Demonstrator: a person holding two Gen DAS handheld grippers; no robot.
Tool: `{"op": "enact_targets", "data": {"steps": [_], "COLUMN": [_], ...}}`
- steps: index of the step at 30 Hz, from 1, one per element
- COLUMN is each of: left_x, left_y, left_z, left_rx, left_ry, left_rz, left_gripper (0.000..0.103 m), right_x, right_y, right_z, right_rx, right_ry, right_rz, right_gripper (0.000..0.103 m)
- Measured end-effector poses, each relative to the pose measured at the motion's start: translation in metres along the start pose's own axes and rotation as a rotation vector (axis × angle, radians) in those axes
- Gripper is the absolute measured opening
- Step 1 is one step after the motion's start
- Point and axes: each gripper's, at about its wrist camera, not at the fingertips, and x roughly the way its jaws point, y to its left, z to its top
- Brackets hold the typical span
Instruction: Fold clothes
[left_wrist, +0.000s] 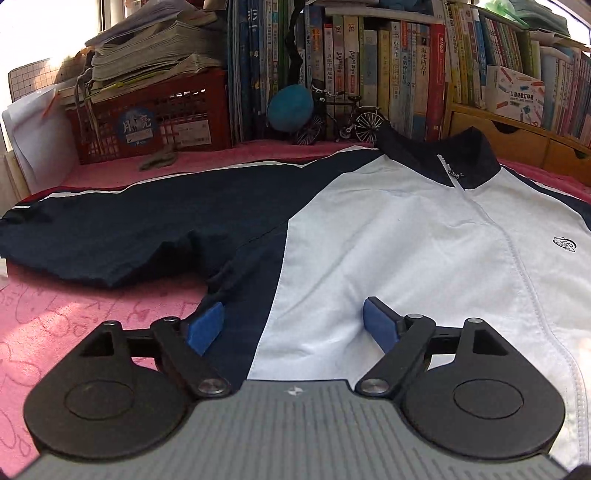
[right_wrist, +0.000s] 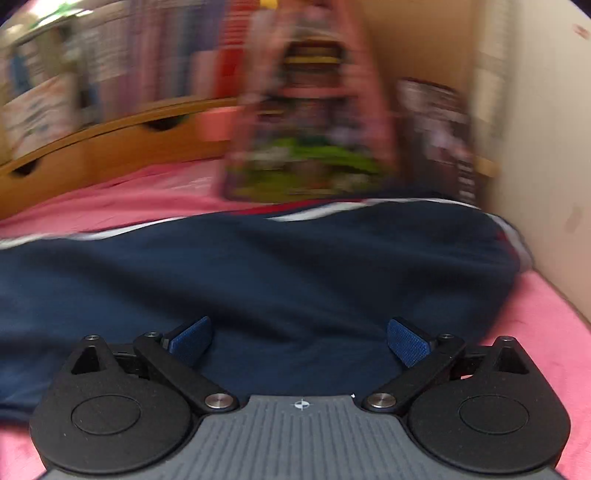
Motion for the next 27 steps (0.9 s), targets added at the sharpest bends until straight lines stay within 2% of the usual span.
{"op": "enact_targets", "data": {"steps": [2, 3, 6, 8, 9, 13, 16, 17, 19, 20, 21, 24, 27], "left_x": [0.0, 0.001, 0.001, 0.001, 0.001, 0.001, 0.001, 0.001, 0.003, 0.005, 0.007, 0.015, 0.024], "left_y": [0.0, -0.001, -0.002, -0.002, -0.002, -0.002, 0.006, 0.011, 0.027, 0.037, 0.048, 0.079, 0.098], "left_z": [0.0, 0.0, 0.0, 0.0, 0.0, 0.0, 0.004, 0.007, 0.016, 0.021, 0.025, 0.03, 0.03], "left_rx": [0.001, 0.003, 0.008, 0.007, 0.006, 0.0, 0.031, 0.066, 0.079, 0.077, 0.073, 0.038, 0.024], "left_ry": [0.0, 0.0, -0.002, -0.001, -0.001, 0.0, -0.017, -0.037, -0.07, -0.079, -0.085, -0.081, -0.093], "left_rz": [0.001, 0.003, 0.007, 0.006, 0.005, 0.002, -0.014, 0.01, 0.097, 0.129, 0.152, 0.143, 0.137], "left_gripper": [0.085, 0.085, 0.085, 0.085, 0.085, 0.085, 0.082, 0.082, 0.078, 0.072, 0.072, 0.074, 0.072], "right_x": [-0.005, -0.014, -0.049, -0.08, -0.097, -0.153, -0.192, -0.205, -0.227, -0.233, -0.239, -0.254, -0.261], "right_y": [-0.027, -0.032, -0.026, -0.006, 0.005, 0.063, 0.114, 0.129, 0.152, 0.162, 0.171, 0.2, 0.227], "right_z": [0.001, -0.002, -0.014, -0.024, -0.03, -0.056, -0.078, -0.084, -0.095, -0.1, -0.105, -0.118, -0.136], "right_rx": [0.054, 0.056, 0.004, -0.068, -0.104, -0.265, -0.441, -0.495, -0.562, -0.574, -0.585, -0.619, -0.679], "right_ry": [-0.011, -0.022, -0.075, -0.119, -0.139, -0.181, -0.203, -0.207, -0.199, -0.171, -0.143, -0.059, -0.013], "right_rz": [-0.104, -0.099, 0.019, 0.116, 0.175, 0.51, 0.677, 0.724, 0.795, 0.828, 0.859, 0.924, 0.923], "right_gripper": [0.097, 0.096, 0.096, 0.098, 0.099, 0.103, 0.103, 0.103, 0.103, 0.103, 0.103, 0.103, 0.103]}}
